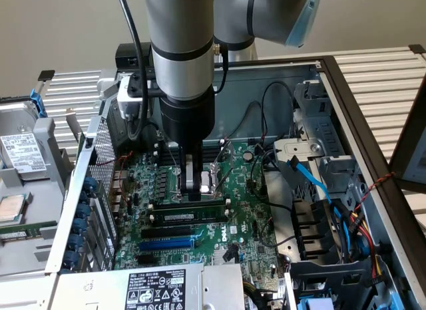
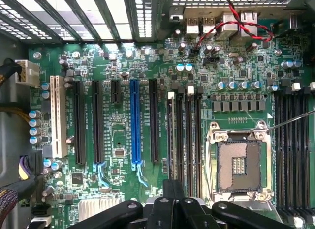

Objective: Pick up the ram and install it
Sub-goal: 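Press down the ram until it locks into place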

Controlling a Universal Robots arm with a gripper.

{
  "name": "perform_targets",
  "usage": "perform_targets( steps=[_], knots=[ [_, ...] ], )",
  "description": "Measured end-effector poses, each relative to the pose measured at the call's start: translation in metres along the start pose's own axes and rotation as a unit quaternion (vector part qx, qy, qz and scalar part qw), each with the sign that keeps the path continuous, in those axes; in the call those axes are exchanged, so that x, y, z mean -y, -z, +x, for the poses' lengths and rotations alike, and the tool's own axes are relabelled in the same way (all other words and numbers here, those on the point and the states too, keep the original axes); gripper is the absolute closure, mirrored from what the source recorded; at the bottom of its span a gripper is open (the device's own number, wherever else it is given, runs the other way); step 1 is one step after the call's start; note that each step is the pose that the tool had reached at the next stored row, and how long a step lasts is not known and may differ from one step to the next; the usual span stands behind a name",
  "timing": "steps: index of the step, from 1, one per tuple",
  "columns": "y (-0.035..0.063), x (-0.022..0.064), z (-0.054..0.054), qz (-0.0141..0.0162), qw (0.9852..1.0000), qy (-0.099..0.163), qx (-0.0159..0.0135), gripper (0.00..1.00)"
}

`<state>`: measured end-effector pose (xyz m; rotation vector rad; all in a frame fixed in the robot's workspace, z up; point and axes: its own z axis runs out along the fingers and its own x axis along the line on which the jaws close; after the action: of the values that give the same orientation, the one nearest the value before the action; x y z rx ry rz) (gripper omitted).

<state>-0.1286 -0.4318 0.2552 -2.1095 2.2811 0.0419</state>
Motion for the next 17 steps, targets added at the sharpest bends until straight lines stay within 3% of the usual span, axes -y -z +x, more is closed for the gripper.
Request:
perform_targets(
  steps=[8,13,17],
  knots=[
    [-0.0005,-0.0006,0.0001,0.0003,1.0,-0.006,0.0012,0.89],
    [-0.0017,-0.0006,0.0002,0.002,0.9989,-0.046,0.001,0.89],
    [-0.0028,-0.0006,0.0002,0.0036,0.9966,-0.082,0.0008,0.89]
  ],
)
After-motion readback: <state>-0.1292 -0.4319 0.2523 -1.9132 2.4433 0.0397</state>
